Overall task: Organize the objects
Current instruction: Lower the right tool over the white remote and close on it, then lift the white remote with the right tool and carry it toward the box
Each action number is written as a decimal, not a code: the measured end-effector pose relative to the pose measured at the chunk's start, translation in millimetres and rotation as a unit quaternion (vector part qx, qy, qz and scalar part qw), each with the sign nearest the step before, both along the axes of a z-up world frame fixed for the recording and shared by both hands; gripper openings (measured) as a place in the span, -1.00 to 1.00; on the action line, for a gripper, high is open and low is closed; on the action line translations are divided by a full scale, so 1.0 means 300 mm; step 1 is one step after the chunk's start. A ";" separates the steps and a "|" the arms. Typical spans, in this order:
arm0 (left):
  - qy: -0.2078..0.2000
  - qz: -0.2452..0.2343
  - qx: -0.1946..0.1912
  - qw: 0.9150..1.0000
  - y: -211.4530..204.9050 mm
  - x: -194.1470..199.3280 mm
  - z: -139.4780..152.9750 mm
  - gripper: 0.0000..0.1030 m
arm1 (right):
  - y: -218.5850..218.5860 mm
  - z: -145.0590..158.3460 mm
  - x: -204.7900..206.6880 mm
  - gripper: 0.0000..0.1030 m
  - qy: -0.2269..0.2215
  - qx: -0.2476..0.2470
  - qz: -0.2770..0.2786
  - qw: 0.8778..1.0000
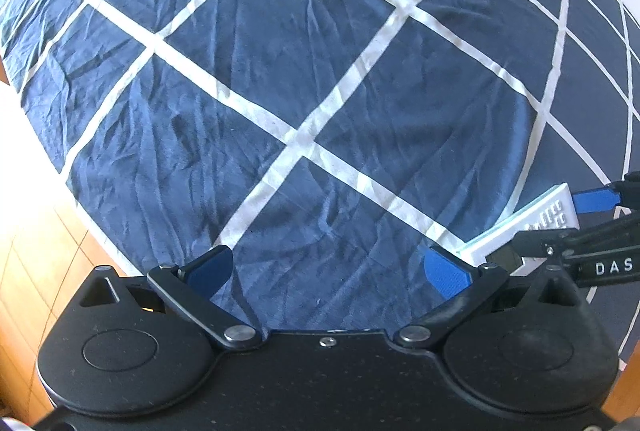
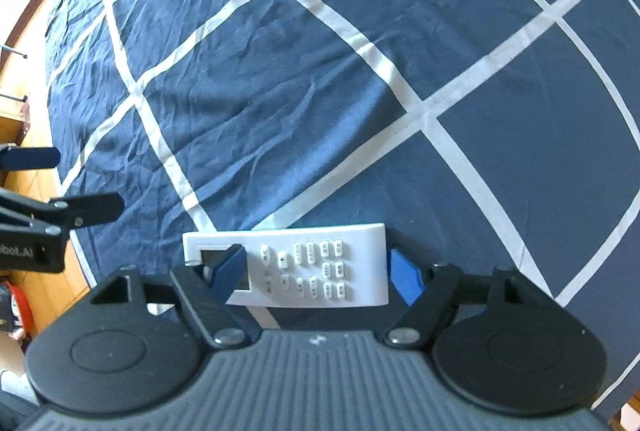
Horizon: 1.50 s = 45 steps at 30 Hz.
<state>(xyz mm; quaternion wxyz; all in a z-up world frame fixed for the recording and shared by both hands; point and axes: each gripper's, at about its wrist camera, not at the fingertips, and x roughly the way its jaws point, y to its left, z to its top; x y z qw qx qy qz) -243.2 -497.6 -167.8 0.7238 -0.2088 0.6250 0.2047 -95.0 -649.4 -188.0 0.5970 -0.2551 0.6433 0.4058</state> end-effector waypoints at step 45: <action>-0.011 -0.123 -0.084 0.989 -0.204 0.200 -0.109 0.80 | -0.124 -0.017 -0.045 0.40 0.016 0.007 -0.288 0.957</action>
